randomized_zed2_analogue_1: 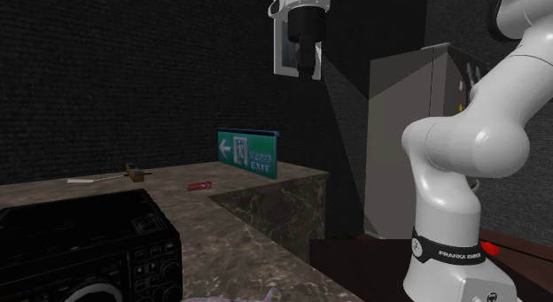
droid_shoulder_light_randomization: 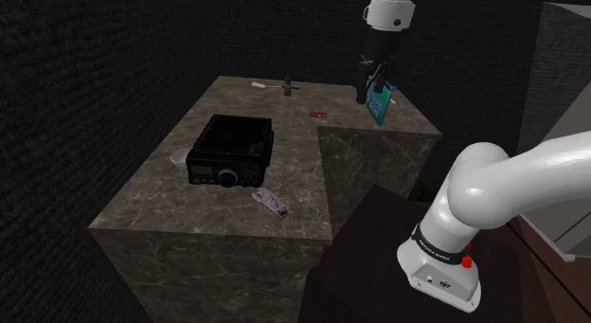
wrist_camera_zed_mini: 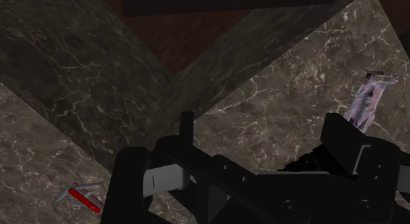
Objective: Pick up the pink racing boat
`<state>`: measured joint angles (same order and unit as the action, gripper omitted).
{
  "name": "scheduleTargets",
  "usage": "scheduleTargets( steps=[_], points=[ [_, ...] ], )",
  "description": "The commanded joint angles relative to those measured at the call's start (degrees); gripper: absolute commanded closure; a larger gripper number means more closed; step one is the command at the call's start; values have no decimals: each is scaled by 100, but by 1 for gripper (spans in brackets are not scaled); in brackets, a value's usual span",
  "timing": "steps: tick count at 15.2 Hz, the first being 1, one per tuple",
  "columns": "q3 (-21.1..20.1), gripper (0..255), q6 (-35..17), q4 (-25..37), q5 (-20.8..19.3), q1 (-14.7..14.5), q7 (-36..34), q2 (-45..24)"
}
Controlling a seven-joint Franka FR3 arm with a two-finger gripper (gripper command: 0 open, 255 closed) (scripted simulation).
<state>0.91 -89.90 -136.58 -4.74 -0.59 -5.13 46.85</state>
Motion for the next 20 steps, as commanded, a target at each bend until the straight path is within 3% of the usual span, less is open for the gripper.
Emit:
scheduleTargets(
  steps=[1,11,20],
  points=[
    [0,0,0,0,0,0,0,0],
    [-985,0,-1350,-586,583,-278,-1284,-947],
    [-1859,0,-2603,-436,760,-403,-2463,-2499]
  ],
)
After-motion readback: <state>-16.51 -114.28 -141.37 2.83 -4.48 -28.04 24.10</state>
